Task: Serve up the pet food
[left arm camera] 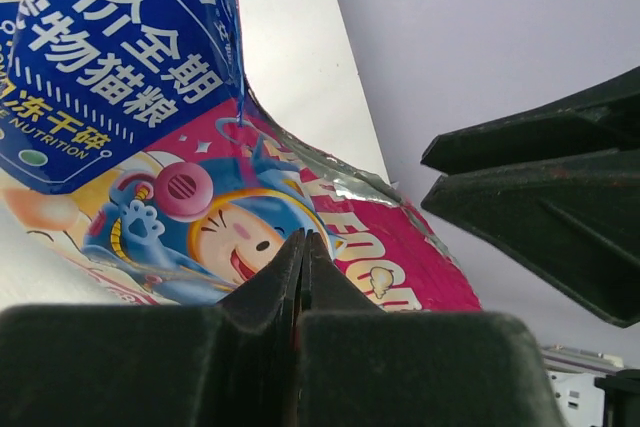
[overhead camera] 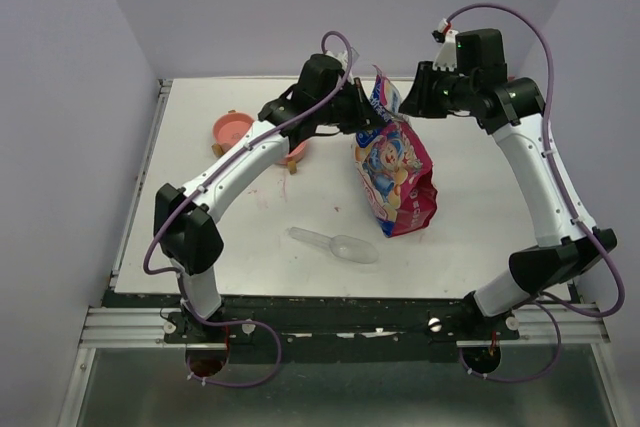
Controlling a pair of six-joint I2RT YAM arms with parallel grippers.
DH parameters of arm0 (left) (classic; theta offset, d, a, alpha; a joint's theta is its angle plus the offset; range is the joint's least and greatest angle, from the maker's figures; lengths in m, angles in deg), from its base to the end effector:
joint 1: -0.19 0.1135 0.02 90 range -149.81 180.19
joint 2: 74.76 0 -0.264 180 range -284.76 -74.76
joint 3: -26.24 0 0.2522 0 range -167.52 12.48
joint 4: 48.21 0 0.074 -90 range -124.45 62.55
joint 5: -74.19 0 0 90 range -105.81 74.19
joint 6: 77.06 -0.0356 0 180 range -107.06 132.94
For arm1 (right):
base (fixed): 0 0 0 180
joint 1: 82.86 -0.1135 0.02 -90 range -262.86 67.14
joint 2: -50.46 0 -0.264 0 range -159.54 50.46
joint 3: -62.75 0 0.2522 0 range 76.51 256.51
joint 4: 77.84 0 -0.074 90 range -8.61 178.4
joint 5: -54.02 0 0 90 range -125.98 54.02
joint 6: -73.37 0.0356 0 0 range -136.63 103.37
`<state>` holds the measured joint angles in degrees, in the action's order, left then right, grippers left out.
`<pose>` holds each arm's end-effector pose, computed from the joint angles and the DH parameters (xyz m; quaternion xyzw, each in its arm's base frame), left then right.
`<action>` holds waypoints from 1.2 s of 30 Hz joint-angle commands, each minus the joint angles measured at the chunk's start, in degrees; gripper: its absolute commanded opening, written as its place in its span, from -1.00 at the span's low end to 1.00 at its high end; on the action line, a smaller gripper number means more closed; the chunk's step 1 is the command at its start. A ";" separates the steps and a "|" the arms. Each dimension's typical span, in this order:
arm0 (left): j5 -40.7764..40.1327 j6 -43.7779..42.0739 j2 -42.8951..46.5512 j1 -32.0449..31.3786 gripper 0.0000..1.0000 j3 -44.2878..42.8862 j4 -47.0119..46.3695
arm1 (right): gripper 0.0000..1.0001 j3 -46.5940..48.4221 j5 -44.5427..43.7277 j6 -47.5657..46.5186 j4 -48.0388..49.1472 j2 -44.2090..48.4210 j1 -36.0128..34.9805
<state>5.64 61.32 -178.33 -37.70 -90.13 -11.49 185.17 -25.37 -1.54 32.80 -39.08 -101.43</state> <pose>0.3280 -0.2718 0.3826 0.0257 0.8295 -0.4801 0.2843 0.2987 0.1073 0.4496 -0.0686 0.8874 0.2088 0.4052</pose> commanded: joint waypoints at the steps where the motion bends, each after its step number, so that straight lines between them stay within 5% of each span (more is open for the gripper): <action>1: -1.68 3.65 3.02 1.15 -0.82 1.62 0.77 | -0.26 -0.82 7.84 -0.33 1.53 -1.60 0.02; 15: -0.27 4.79 3.02 2.03 -0.53 1.80 2.00 | -0.26 -0.20 6.79 -2.52 3.47 -5.47 0.02; 23: -1.32 6.81 1.88 2.03 -0.27 0.13 1.91 | -0.61 -0.29 1.09 -2.79 2.16 -6.44 0.02; 26: -2.03 7.95 0.48 2.12 -0.21 -2.15 2.35 | -0.99 -1.34 -2.69 -1.74 3.12 -5.22 0.02; 36: -4.49 12.61 -5.50 2.03 -0.10 -10.07 4.55 | -0.99 -10.56 -3.85 16.71 6.72 1.81 1.33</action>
<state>3.83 71.09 -181.52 -35.75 -97.76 -8.19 180.04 -27.55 6.26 38.35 -41.18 -101.56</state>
